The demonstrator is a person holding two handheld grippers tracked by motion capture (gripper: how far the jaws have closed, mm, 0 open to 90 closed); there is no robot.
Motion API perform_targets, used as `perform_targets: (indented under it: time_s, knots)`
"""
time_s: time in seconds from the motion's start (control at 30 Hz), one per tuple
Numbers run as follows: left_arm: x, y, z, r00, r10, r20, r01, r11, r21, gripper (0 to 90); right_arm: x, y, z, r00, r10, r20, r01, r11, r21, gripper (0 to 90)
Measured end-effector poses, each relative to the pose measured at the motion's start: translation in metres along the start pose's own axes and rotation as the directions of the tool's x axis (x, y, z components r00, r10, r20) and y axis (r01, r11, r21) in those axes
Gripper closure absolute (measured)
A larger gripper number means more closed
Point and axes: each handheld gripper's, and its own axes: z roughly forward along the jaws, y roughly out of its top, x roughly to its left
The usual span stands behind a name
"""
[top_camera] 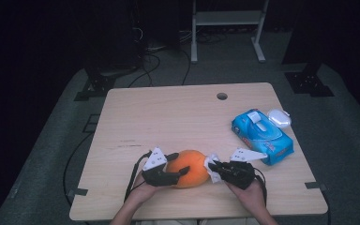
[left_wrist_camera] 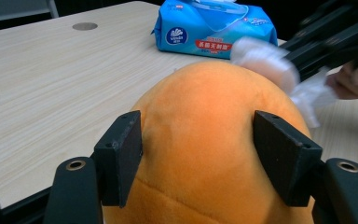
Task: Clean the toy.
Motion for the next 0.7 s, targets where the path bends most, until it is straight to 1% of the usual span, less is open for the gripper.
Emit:
perform_targets:
  time_s: [0.03,0.07,0.1,0.17,0.2,0.23,0.27,0.3,0.33,0.4,0.47,0.5,0.57,0.6,0.67,0.7]
  knots:
    - [0.000,0.000,0.000,1.0000,-0.002,0.000,0.002,1.0000,-0.001,34.5,0.004,0.003,-0.002,0.9997,-0.001,-0.023,0.001,1.000,-0.019,81.4]
    - [-0.001,0.000,0.001,1.0000,-0.001,0.000,0.001,1.0000,-0.004,34.5,0.005,0.004,-0.002,0.9994,-0.005,-0.034,0.004,1.000,-0.026,81.4]
    - [-0.001,0.000,0.000,1.0000,0.004,-0.002,-0.004,1.0000,0.001,34.5,0.007,0.005,-0.003,0.9993,-0.005,-0.036,0.004,1.000,-0.025,81.4]
    - [-0.002,0.000,0.001,1.0000,0.006,-0.001,-0.006,1.0000,0.000,34.5,0.004,0.002,-0.001,0.9995,0.000,-0.031,-0.001,1.000,-0.017,81.4]
    - [-0.002,0.000,0.001,1.0000,0.005,-0.002,-0.005,1.0000,-0.001,34.5,0.001,-0.001,0.001,0.9994,0.019,-0.030,-0.020,1.000,-0.006,81.4]
    - [-0.002,0.000,0.001,1.0000,0.005,-0.002,-0.005,1.0000,0.000,34.5,-0.007,-0.006,0.004,0.9984,0.052,-0.023,-0.052,0.999,0.012,81.3]
    - [-0.002,0.000,0.001,1.0000,0.003,-0.002,-0.003,1.0000,0.000,34.5,-0.007,-0.006,0.004,0.9984,0.052,-0.023,-0.052,0.999,0.012,81.3]
    - [-0.002,0.000,0.001,1.0000,0.002,-0.002,-0.002,1.0000,-0.001,34.5,-0.011,-0.007,0.005,0.9974,0.070,-0.013,-0.070,0.997,0.031,81.3]
    - [-0.002,0.000,0.001,1.0000,0.000,-0.003,0.000,1.0000,-0.002,34.5,-0.011,-0.007,0.005,0.9975,0.070,-0.005,-0.070,0.997,0.036,81.2]
    - [-0.002,-0.001,0.002,1.0000,-0.004,-0.003,0.004,1.0000,-0.003,34.5,-0.012,-0.006,0.005,0.9974,0.072,-0.004,-0.072,0.997,0.034,81.2]
    - [-0.003,-0.001,0.002,1.0000,-0.002,0.001,0.002,1.0000,-0.004,34.5,-0.008,-0.002,0.003,0.9980,0.063,0.001,-0.063,0.998,0.021,81.3]
    - [-0.005,-0.001,0.002,1.0000,0.001,0.003,-0.001,1.0000,-0.006,34.4,-0.006,0.000,0.002,0.9983,0.058,-0.007,-0.058,0.998,0.008,81.2]
    - [-0.009,-0.001,0.003,0.9997,0.023,0.007,-0.023,0.9997,-0.003,34.4,-0.001,0.005,-0.001,0.9980,0.046,-0.043,-0.047,0.999,-0.026,80.9]
    - [-0.011,0.000,0.003,0.9994,0.033,0.009,-0.033,0.9995,0.000,34.0,0.002,0.008,-0.003,0.9987,0.024,-0.045,-0.025,0.999,-0.034,80.9]
    - [-0.015,0.001,0.004,0.9986,0.052,0.006,-0.052,0.9986,0.006,33.8,0.001,0.008,-0.002,0.9990,0.023,-0.038,-0.024,0.999,-0.028,80.9]
    - [-0.017,0.001,0.004,0.9985,0.055,0.008,-0.055,0.9985,0.007,33.3,-0.001,0.006,-0.001,0.9990,0.029,-0.033,-0.030,0.999,-0.019,80.9]
